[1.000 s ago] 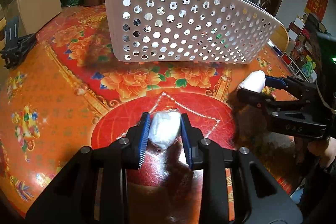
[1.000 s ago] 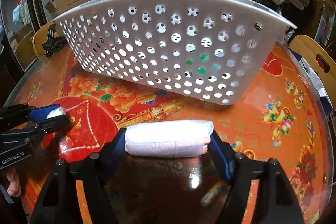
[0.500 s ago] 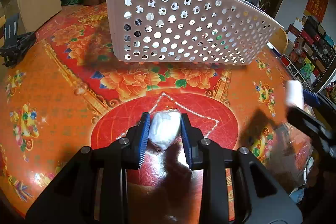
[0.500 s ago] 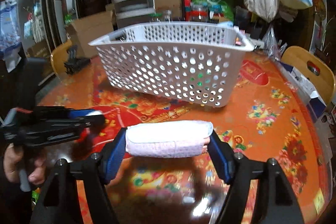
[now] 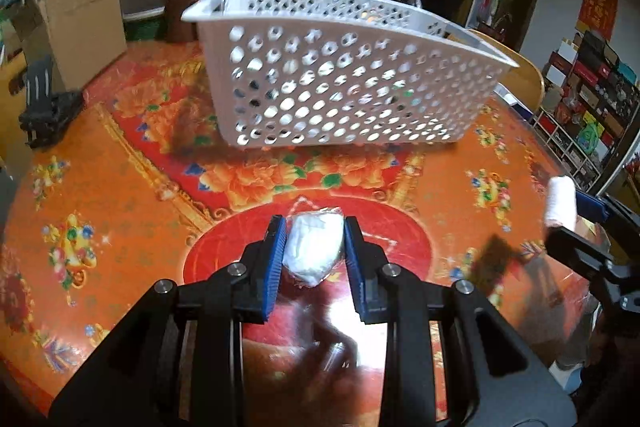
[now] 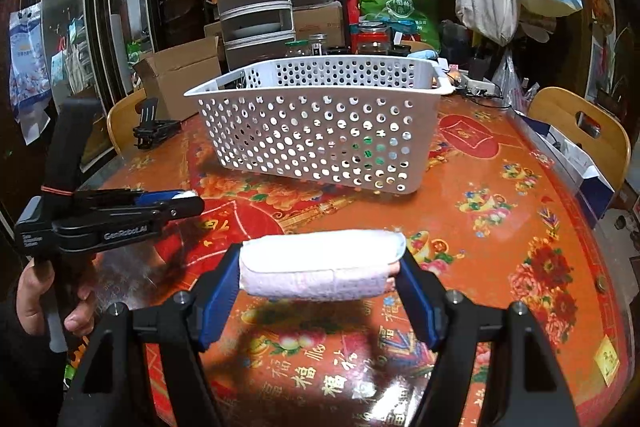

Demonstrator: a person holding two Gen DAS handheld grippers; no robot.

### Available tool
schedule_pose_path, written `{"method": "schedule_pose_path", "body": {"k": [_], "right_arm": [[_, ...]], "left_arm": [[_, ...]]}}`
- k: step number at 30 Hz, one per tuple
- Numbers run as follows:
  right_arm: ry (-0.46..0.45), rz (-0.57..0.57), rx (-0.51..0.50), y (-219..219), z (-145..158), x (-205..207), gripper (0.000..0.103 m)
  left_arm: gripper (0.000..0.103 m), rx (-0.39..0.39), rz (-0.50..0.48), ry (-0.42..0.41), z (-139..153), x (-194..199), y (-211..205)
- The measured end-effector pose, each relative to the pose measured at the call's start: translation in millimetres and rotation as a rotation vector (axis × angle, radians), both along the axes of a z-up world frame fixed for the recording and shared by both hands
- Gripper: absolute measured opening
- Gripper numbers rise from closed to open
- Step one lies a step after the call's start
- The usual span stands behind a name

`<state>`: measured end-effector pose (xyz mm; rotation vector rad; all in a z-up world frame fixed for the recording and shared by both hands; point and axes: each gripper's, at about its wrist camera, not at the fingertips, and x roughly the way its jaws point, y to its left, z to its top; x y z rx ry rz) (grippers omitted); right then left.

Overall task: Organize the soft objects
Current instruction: 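Lift the white ball and rolled towel toward the basket with both tools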

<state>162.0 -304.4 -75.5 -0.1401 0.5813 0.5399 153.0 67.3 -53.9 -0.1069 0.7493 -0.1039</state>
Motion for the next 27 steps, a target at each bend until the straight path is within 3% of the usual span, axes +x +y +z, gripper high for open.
{"method": "schedule_pose_path", "body": {"k": [14,27], "right_arm": [[-0.089,-0.006,0.033,-20.3,28.6,-20.8,0.073],[-0.126,-0.008,-0.024,-5.1,63.6,1.5,0.073]], "left_arm": [[0.027,0.066,-0.036,-0.109,60.2,-36.9,-21.4],[0.027,0.097,-0.028,-0.157,107.2,-28.1,-15.1]]}}
